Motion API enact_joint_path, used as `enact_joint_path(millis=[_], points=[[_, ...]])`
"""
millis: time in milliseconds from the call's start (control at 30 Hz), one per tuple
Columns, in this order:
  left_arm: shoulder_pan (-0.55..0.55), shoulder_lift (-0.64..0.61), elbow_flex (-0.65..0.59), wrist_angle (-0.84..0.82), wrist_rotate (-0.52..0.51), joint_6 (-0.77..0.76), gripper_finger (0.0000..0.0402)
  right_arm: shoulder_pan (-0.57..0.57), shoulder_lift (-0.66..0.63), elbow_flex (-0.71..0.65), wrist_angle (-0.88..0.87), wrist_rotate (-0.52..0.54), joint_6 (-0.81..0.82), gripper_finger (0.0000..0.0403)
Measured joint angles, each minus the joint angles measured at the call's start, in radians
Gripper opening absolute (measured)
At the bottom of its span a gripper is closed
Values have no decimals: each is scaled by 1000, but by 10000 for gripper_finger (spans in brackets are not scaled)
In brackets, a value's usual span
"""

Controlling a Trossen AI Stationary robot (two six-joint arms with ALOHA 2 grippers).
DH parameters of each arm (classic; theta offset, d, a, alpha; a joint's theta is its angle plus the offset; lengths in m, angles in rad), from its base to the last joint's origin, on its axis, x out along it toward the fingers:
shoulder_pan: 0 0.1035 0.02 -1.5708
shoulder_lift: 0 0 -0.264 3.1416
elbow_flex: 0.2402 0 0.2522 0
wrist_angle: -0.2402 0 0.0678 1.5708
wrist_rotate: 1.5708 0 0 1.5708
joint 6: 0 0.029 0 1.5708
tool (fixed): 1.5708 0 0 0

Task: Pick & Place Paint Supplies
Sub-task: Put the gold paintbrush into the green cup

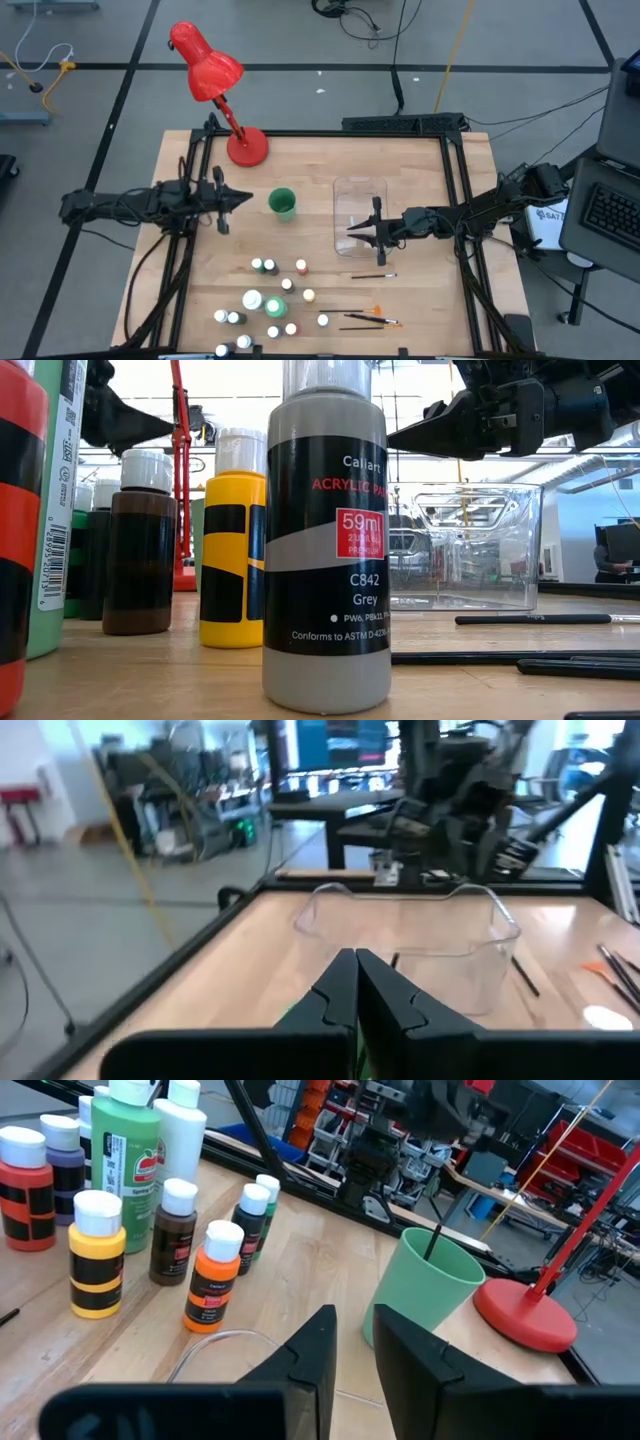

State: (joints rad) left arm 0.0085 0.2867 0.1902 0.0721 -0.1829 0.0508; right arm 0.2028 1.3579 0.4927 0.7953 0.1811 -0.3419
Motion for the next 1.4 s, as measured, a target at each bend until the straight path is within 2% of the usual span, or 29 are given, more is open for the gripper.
enact_joint_path(millis=[133, 400, 1033, 1267, 1400], points=[[29, 0, -38, -6, -1, -55, 1, 0, 0, 0, 2, 0, -24, 64], [66, 0, -139, 134, 35, -65, 1, 0, 0, 0, 34, 1, -63, 64], [71, 1, -142, 114, 52, -50, 10, 0, 0, 0, 39, 0, -44, 64], [68, 0, -142, 332, 60, -85, 3, 1, 0, 0, 56, 3, 3, 64], [67, 1, -142, 319, 132, -129, 15, 23, -19, 0, 63, 7, 65, 64]])
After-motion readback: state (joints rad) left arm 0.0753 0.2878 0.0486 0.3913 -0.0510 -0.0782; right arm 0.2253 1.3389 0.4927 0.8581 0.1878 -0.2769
